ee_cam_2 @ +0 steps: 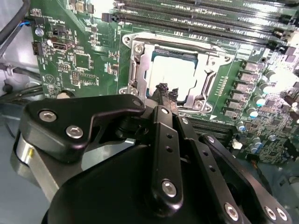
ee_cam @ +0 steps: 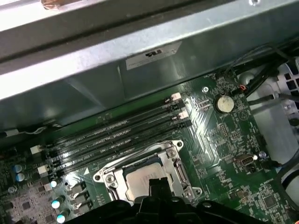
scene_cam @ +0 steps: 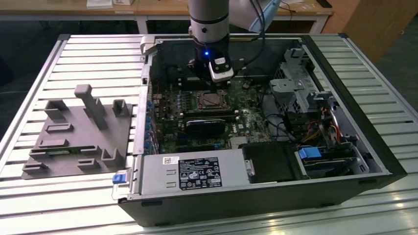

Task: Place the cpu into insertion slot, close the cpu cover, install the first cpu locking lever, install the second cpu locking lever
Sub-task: 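Install the first cpu locking lever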

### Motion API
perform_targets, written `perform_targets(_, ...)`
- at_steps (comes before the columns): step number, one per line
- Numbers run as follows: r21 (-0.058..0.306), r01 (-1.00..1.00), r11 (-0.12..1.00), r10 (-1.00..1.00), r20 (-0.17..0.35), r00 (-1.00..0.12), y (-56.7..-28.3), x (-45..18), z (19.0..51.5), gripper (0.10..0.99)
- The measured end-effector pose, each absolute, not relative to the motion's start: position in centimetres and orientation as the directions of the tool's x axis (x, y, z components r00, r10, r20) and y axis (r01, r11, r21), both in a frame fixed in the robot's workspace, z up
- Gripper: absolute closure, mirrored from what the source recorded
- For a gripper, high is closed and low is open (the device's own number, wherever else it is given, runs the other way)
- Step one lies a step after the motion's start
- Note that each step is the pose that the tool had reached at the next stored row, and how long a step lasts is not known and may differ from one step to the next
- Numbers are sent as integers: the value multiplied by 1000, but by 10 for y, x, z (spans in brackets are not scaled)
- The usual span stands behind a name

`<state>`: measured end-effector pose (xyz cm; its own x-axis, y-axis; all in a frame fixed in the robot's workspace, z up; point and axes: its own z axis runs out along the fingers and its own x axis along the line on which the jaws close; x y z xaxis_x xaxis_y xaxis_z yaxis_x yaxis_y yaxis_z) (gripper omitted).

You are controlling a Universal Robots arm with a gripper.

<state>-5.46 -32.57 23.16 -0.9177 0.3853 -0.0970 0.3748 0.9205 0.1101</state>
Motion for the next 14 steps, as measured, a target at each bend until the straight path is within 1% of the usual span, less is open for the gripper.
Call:
perform_targets(3, 103, 375, 921, 385, -95, -918, -326, -55, 231, 984)
perform_targets(7, 77, 375, 924, 381, -89, -920, -326, -55, 231, 984)
perform_targets(14, 76, 350, 934, 356, -89, -930, -326, -54, 230, 984)
